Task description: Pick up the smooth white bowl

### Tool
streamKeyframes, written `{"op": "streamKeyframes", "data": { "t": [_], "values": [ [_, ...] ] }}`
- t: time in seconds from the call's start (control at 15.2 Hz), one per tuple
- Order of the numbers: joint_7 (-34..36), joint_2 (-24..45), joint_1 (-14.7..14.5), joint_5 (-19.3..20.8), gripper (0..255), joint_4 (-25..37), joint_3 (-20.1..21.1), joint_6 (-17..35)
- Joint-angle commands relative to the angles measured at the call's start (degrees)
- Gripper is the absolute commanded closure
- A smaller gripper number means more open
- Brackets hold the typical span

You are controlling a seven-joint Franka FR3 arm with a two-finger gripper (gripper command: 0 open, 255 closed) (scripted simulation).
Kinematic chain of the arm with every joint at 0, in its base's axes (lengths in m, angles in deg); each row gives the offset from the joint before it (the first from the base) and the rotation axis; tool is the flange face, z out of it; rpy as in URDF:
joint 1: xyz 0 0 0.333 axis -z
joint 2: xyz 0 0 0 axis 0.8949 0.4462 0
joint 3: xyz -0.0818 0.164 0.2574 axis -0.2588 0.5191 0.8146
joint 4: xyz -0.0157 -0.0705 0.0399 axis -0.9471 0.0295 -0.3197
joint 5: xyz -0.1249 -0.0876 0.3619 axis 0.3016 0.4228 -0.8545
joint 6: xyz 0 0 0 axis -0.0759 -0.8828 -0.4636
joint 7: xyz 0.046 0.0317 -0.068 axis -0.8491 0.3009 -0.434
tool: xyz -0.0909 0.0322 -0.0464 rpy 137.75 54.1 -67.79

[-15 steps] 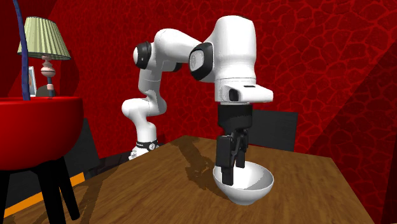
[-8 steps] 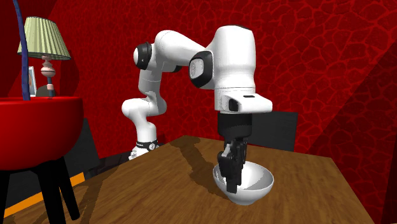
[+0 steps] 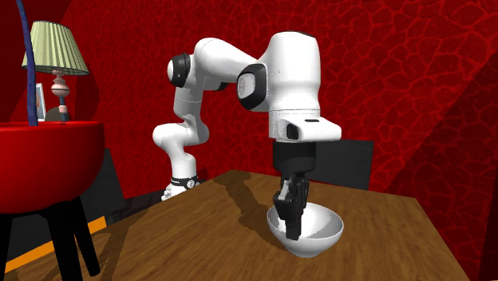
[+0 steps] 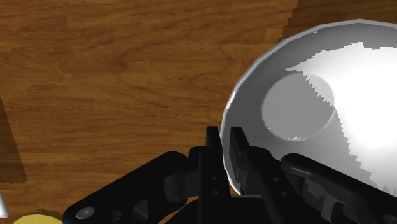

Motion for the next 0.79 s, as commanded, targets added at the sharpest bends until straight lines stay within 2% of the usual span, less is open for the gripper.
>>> {"op": "streamKeyframes", "data": {
  "t": [0.0, 0.73],
  "values": [
    [-0.01, -0.23, -0.02, 0.01, 255, 0.33, 0.02, -0.65],
    [0.04, -1.95, 0.02, 0.19, 255, 6.21, -0.1, -8.24]
  ]
}}
